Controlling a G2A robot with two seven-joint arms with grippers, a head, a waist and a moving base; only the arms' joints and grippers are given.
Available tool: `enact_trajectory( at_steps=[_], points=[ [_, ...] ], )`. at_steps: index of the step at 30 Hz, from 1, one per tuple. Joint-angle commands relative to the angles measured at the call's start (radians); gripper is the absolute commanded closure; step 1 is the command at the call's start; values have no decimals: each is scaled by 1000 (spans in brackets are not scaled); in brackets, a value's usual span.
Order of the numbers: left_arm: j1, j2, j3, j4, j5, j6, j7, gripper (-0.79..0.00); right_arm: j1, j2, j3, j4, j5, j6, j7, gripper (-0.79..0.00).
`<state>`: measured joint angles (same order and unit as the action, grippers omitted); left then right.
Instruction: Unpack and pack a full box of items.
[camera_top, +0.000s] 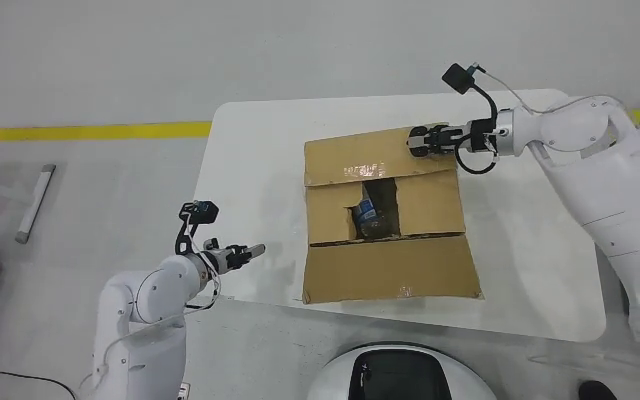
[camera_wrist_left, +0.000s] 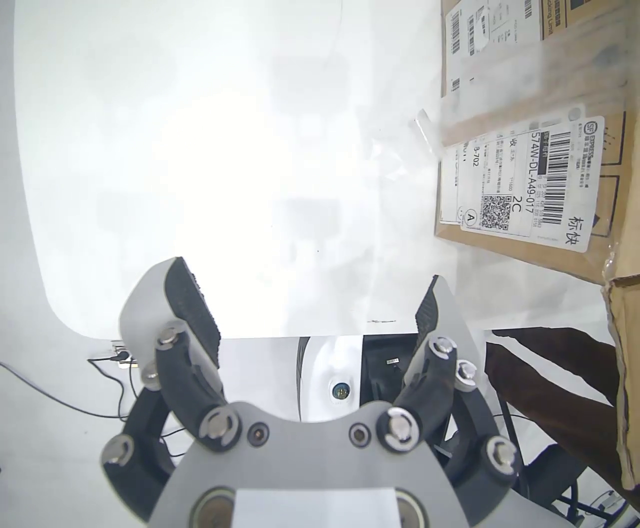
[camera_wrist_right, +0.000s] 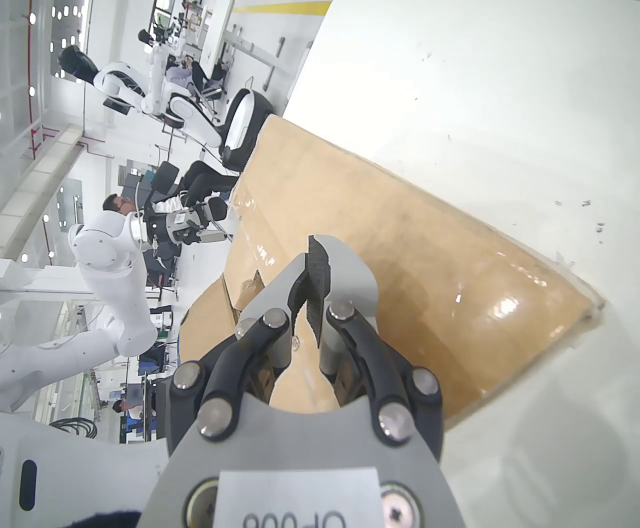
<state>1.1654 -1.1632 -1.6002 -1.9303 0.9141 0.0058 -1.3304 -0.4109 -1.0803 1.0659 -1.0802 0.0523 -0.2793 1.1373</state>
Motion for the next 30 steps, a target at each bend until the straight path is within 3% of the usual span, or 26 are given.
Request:
enact_trajectory(
  at_steps=[1, 16, 21, 30],
  points=[
    [16, 3, 18, -17, 15, -47, 33, -785, 3, -3, -9, 4, -2, 4, -7, 0],
    [106, 32, 98, -122, 28, -406, 50, -785, 20, -20, -50, 33, 24, -2, -46, 0],
    [108, 39, 101, -159, -34, -451, 81, -785, 24, -23, -57, 38, 31, -4, -49, 0],
    [75, 48, 97, -210, -207, -410, 85, -785, 27, -25, -59, 42, 42, -3, -51, 0]
  ],
)
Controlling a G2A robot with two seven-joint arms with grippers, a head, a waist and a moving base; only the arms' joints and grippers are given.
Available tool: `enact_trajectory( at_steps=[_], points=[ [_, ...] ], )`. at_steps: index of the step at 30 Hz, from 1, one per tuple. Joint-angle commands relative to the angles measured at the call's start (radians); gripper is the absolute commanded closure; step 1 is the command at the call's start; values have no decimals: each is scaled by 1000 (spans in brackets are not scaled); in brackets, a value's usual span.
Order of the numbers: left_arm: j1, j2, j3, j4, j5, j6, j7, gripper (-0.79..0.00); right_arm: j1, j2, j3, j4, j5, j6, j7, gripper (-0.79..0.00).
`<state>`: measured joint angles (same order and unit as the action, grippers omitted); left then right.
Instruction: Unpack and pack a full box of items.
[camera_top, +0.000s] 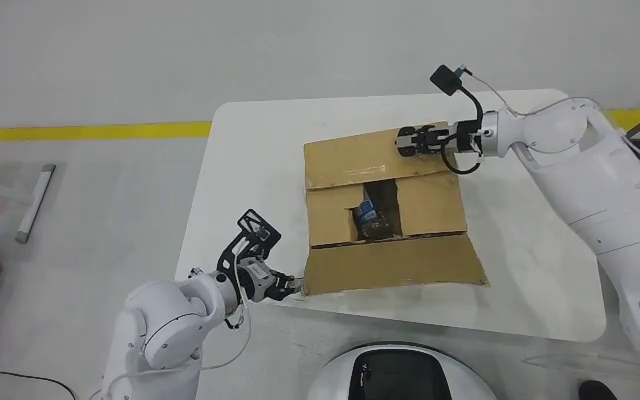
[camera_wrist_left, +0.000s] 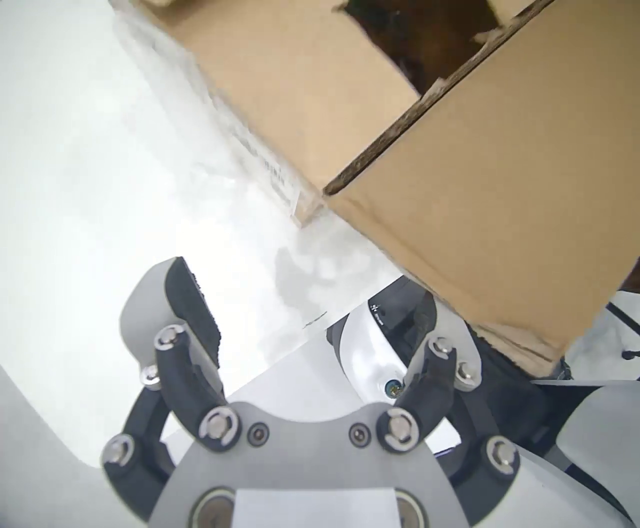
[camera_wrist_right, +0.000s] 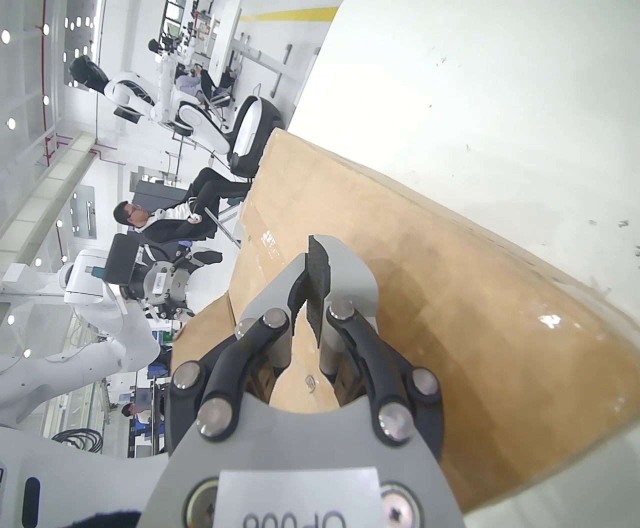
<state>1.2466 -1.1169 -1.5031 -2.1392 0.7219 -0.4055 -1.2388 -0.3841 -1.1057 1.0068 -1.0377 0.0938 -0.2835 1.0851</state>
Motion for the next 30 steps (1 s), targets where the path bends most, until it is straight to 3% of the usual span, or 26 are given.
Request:
enact_trajectory(
  at_steps=[1, 11, 15, 22, 30],
  points=[
    [-14, 3, -1, -4, -15, -7, -8, -785, 1, 0, 0, -2, 0, 2, 1, 0],
    [-58, 13, 2, 9, -6, 62, 53, -785, -2, 2, 1, -20, 4, 8, 23, 0],
    [-86, 12, 36, 30, 31, 113, 111, -785, 1, 3, 2, -32, 2, 10, 34, 0],
    [-153, 2, 120, 96, 99, 290, 174, -785, -4, 16, 47, -71, -17, 7, -18, 0],
    [-196, -5, 193, 166, 173, 361, 211, -785, -55, 30, 53, -166, -84, 38, -16, 0]
  ],
)
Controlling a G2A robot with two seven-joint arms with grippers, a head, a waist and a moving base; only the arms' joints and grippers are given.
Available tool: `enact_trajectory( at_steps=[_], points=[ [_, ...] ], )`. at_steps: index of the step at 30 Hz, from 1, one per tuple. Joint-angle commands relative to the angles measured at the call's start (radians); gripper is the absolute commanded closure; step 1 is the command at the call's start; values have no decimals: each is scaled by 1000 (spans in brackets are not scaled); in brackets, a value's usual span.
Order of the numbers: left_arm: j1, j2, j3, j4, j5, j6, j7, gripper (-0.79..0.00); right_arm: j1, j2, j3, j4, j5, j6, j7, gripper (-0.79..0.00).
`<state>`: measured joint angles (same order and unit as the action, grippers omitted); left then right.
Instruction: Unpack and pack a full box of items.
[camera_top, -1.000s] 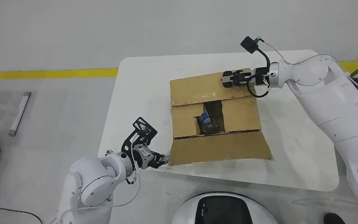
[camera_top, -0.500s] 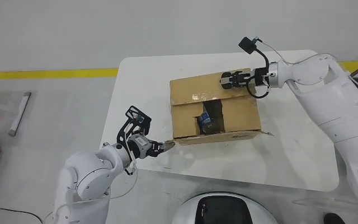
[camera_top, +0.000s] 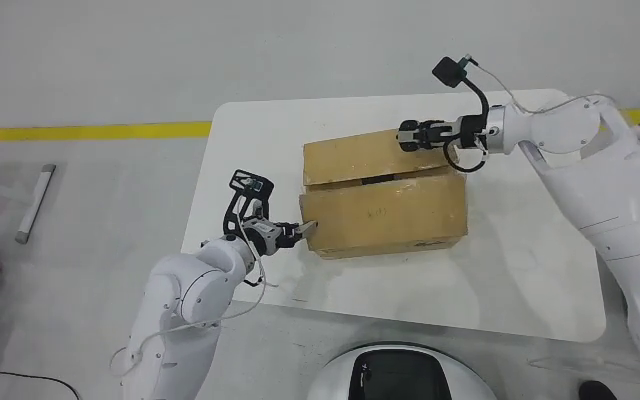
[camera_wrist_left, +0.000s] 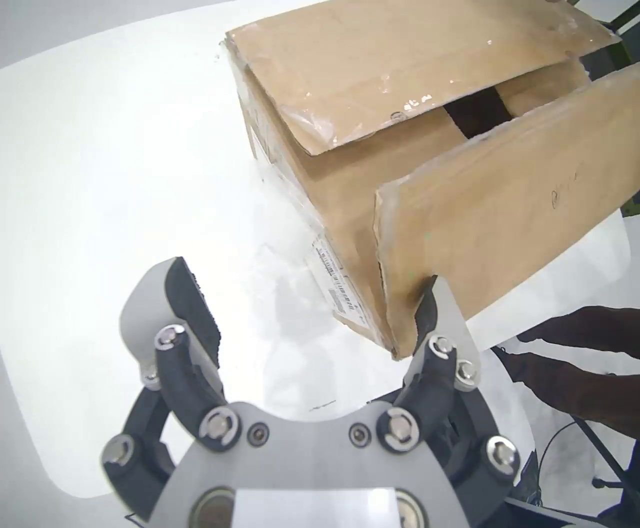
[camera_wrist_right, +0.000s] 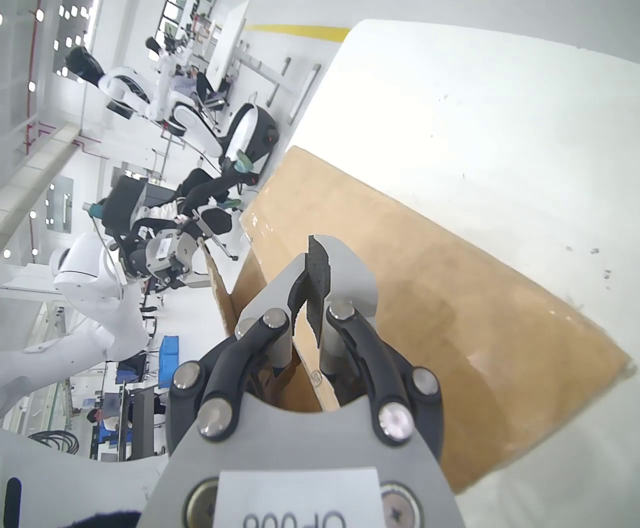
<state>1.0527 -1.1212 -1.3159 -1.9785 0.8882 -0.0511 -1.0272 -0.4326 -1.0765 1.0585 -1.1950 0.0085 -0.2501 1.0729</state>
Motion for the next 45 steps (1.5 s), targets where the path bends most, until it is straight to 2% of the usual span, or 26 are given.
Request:
enact_trajectory(
  at_steps=[1, 13, 31, 38, 45],
  points=[
    [-5, -1, 11, 10, 14, 12, -1, -785, -15, 2, 3, -19, 5, 9, -7, 0],
    [-10, -1, 40, 41, 48, 15, 12, -785, -86, 6, -11, -104, 27, 55, 7, 0],
    [-8, 2, 38, 41, 80, 11, 19, -785, -114, -2, -50, -96, 14, 76, -9, 0],
    [0, 8, -2, 6, 114, 7, 52, -785, -117, -5, -58, -88, 19, 77, -19, 0],
    [47, 16, -60, -36, 176, 15, 101, -785, -117, -8, -62, -84, 23, 75, -17, 0]
  ],
)
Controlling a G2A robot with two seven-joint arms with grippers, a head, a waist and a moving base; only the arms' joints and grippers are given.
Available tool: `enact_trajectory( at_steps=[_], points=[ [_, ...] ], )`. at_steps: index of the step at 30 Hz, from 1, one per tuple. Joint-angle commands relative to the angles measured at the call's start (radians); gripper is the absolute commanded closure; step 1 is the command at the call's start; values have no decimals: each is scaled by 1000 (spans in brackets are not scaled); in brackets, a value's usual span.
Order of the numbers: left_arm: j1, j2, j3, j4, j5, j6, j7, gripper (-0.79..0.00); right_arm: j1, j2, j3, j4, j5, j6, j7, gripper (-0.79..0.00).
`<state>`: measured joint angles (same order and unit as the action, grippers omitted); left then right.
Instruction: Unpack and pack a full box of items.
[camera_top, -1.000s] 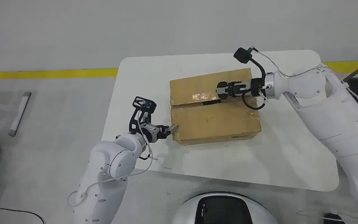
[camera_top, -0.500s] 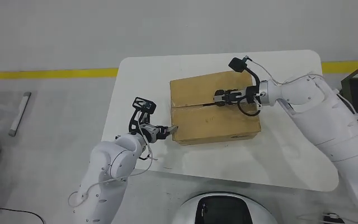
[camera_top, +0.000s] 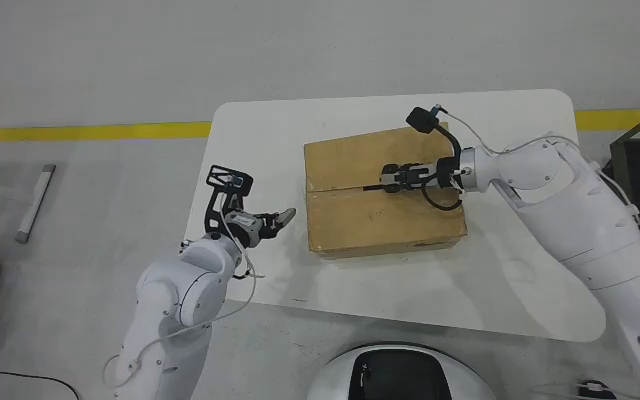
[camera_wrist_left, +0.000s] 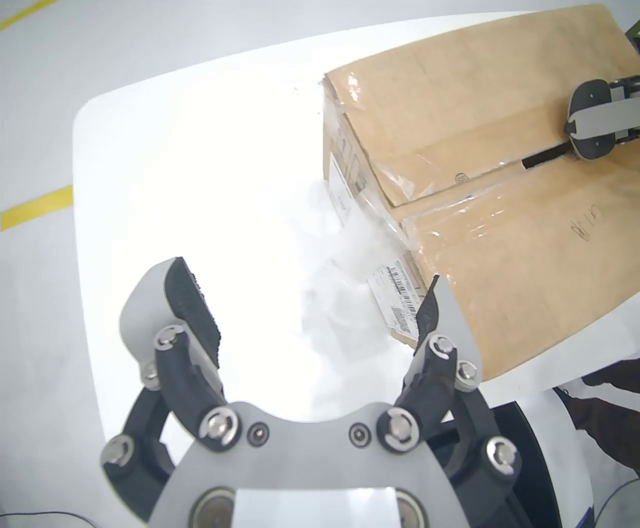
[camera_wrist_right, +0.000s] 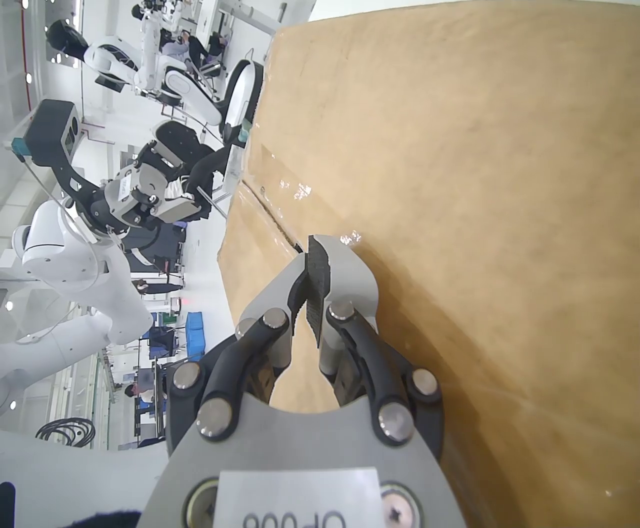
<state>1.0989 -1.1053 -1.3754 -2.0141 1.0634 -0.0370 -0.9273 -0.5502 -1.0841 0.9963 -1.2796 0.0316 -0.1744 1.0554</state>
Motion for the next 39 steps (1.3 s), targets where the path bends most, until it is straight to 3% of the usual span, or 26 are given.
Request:
enact_trajectory(
  at_steps=[1, 9, 13, 21, 39],
  points=[
    [1, 0, 0, 0, 1, 1, 1, -785, 0, 0, 0, 1, 0, -1, 0, 0],
    [1, 0, 0, 0, 1, 1, 1, -785, 2, -2, 0, 8, 3, -5, -1, 0],
    [49, 6, 26, 1, 150, -69, 104, -785, 4, -3, -1, 13, 4, -5, 1, 0],
    [68, 2, 99, 69, 352, -71, 268, -785, 13, -6, -6, 17, 4, -4, 3, 0],
    [5, -27, 179, 160, 364, -44, 342, -785, 33, -17, -25, 33, 10, -1, 4, 0]
  ],
)
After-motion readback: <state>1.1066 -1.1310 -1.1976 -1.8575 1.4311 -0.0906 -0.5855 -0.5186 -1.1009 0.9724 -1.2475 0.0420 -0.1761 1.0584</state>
